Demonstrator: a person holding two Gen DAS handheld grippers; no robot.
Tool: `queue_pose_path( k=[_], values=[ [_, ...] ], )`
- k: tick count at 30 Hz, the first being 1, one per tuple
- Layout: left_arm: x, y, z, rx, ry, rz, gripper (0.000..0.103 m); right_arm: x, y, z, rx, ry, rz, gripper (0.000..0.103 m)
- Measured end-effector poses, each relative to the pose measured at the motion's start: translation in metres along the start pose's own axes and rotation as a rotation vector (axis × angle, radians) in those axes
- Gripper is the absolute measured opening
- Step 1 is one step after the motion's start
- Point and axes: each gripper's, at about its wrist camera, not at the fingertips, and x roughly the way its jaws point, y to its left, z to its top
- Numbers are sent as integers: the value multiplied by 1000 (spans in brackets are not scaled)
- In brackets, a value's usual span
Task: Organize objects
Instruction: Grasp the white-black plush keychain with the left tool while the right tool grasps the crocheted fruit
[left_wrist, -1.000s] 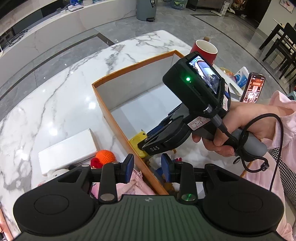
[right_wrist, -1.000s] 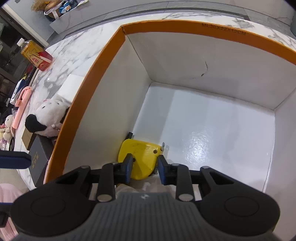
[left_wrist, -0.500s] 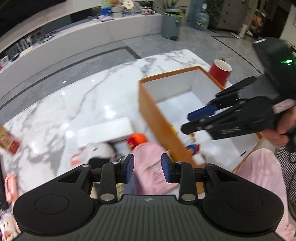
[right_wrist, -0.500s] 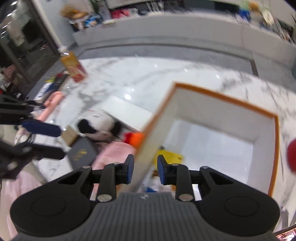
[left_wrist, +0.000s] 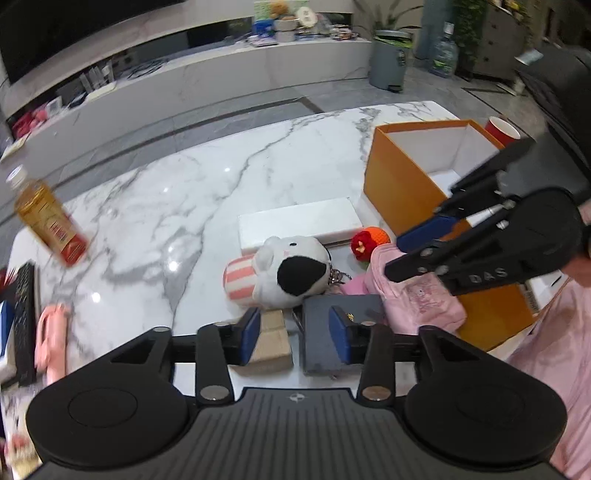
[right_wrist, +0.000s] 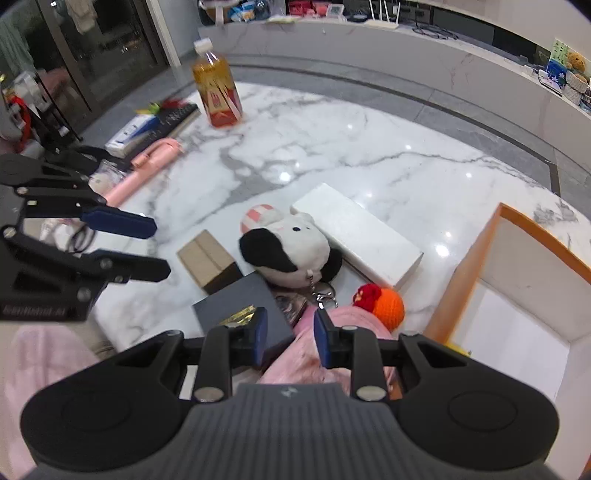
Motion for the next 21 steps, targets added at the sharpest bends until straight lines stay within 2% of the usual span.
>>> queue_pose_path(
  k=[2, 5, 9, 11, 14, 17, 21],
  values=[
    [11, 1, 1, 50, -18, -5, 61, 14, -2, 7, 0, 21, -10, 30],
    [32, -1, 7, 159, -16, 13, 63, 33, -8, 18, 8, 43, -32, 30],
    [60, -7, 11, 318, 20, 22, 74, 51, -15, 31, 15, 73, -58, 30],
    [72, -8, 13, 369, 39, 13, 74, 60, -18, 36, 15, 89, -56, 30],
    [83, -5, 16, 403, 60, 0, 74, 70, -21, 41, 29, 107, -37, 30],
    [92, 0, 21, 397, 77, -19, 74, 80, -23, 46, 43, 116, -15, 30],
    [101, 5, 24, 418, 81, -12, 76, 86, -24, 55, 55, 90, 18, 27]
  ],
)
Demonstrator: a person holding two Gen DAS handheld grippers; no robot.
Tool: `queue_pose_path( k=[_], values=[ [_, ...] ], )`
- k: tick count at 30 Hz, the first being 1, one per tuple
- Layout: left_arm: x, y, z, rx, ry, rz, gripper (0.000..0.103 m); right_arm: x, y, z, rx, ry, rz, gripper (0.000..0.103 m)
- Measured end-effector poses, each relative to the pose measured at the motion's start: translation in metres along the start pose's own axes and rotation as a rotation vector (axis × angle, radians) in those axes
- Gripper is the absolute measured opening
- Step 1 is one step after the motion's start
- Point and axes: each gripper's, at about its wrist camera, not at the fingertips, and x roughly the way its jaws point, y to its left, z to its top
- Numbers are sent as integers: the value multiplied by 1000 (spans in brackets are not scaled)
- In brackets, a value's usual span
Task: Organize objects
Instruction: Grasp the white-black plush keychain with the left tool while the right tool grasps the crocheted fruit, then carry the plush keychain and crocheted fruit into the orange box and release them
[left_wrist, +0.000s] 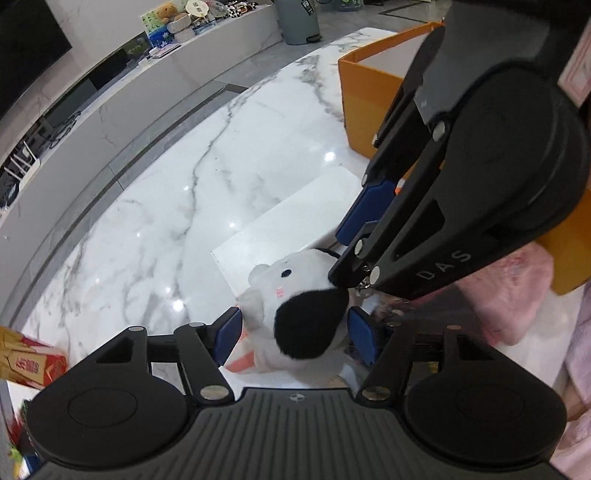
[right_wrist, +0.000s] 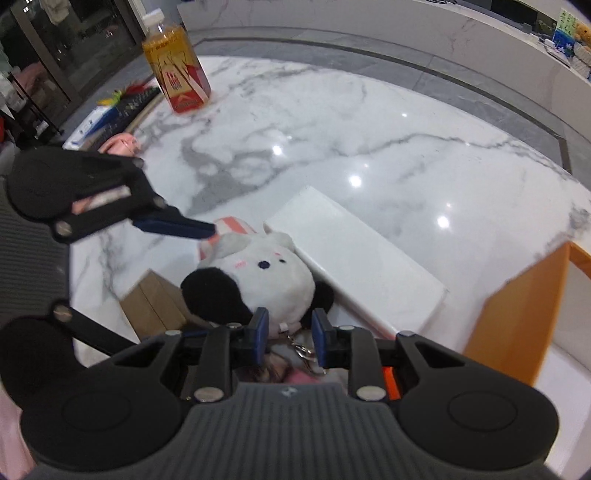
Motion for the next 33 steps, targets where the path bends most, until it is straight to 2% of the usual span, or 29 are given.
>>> queue_pose_path(
  k=[2, 5, 8, 10, 13, 19, 22, 26, 33],
  values=[
    [4, 2, 0, 19, 2, -5, 81, 1, -1, 5, 4, -14, 15, 27],
    [7, 5, -1, 47, 6, -33, 86, 1, -4, 10, 3, 1, -11, 27],
    [12, 6, 0, 73, 18, -49, 88, -2, -12, 12, 16, 56, -68, 29],
    [15, 5, 1, 81, 17, -52, 89, -3, -15, 10, -15, 100, -120, 38],
    [18, 5, 3, 92, 20, -55, 90, 5, -15, 7, -81, 180, -201, 40],
    [26, 6, 7, 81, 43, -45, 93, 29, -15, 6, -143, 286, -270, 46],
    [26, 9, 8, 48, 44, -45, 89, 40, -15, 7, -155, 316, -297, 50],
    [18, 12, 3, 23, 9, -39, 78, 51, -16, 6, -147, 348, -316, 49],
    [4, 19, -12, -85, -31, 23, 72, 34, -12, 5, -160, 286, -304, 46]
  ],
)
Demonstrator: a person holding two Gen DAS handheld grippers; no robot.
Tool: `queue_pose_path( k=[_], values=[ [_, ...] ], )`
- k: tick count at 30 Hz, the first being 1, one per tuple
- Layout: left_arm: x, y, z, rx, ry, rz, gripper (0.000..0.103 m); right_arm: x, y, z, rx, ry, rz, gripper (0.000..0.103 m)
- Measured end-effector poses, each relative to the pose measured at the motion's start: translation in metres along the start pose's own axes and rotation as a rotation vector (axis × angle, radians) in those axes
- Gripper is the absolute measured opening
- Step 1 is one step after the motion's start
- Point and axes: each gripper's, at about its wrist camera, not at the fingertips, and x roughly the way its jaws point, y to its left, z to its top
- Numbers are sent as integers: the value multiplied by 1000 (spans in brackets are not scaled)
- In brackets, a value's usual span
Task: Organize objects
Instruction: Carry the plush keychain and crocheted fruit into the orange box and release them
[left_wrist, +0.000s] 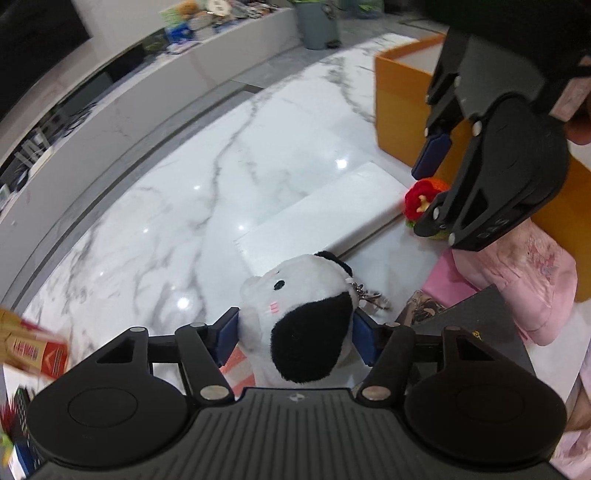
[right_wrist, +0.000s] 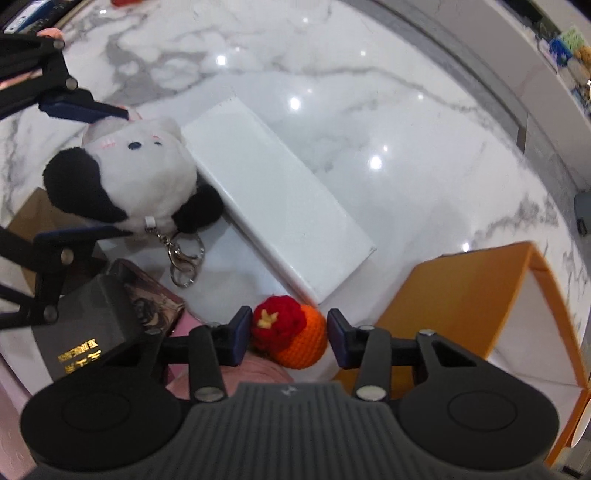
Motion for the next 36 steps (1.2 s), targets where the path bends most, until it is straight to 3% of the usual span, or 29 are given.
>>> queue_pose_path(
  k=[5, 8, 15, 20, 24, 30, 36],
  values=[
    [-35, 7, 3, -102, -64, 63, 72, -36, -1, -3, 11, -117, 51, 46],
    [-67, 9, 11, -181, -108, 55, 71, -67, -2, -12, 27, -189, 99, 46],
    [-139, -22, 41, -300, -209, -70, 72, -142, -24, -69, 31, -300, 124, 46],
    [-158, -61, 73, -428, -233, -270, 72, -181, -53, -126, 67, -337, 76, 46],
    [-147, -99, 102, -483, -209, -412, 72, -197, -79, -166, 89, -331, 25, 46],
    [-92, -134, 127, -600, -110, -496, 72, -194, -105, -214, 80, -265, -22, 46],
    [-34, -146, 120, -764, 24, -542, 72, -171, -118, -234, 1, -200, -6, 46]
  ],
)
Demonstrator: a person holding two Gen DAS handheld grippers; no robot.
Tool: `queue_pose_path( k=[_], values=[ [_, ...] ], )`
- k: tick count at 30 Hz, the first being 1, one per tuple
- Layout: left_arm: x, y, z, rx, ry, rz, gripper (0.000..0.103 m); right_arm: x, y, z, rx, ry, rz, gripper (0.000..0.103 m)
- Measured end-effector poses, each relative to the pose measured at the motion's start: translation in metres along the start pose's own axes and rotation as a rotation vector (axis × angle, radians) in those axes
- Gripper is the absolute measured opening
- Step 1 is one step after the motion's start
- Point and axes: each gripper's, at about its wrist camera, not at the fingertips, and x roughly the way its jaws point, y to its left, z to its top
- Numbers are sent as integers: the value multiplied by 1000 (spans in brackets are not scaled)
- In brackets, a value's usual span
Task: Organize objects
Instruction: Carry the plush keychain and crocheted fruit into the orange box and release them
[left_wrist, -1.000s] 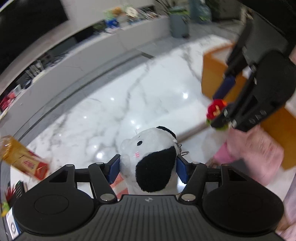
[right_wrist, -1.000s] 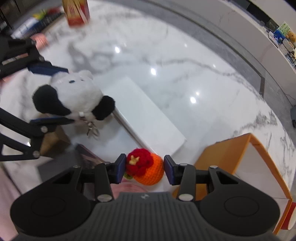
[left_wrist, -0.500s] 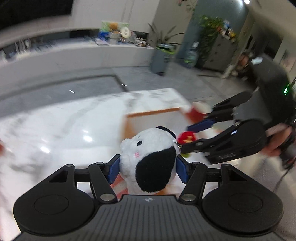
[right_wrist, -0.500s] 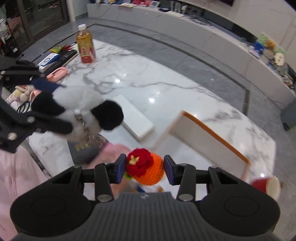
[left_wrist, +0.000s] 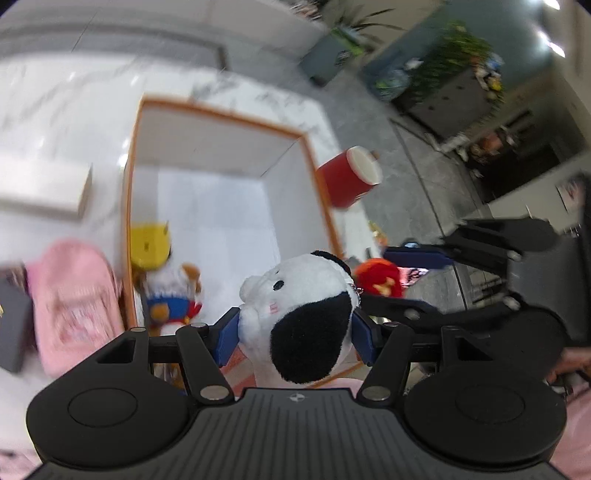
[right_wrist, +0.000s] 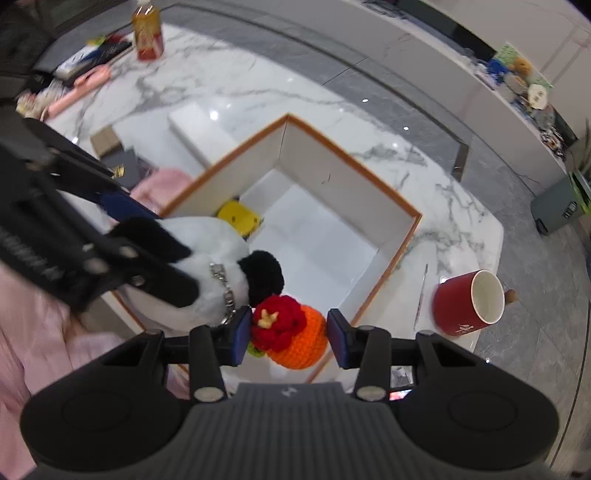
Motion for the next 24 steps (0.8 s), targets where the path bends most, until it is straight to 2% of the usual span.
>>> queue_pose_path(
  k=[4, 10, 20, 24],
  values=[
    [23, 15, 0, -76, 39, 36, 72, 17, 0, -4, -52, 24, 45, 46],
    [40, 22, -4, -108, 108, 75, 75, 53, 15, -5, -168, 65, 81, 46],
    [59, 14, 9, -65, 192, 101, 78, 94, 7, -6, -183, 80, 25, 46],
    [61, 11, 8, -7, 245, 109, 74, 109, 13, -7, -230, 90, 5, 46]
  ],
)
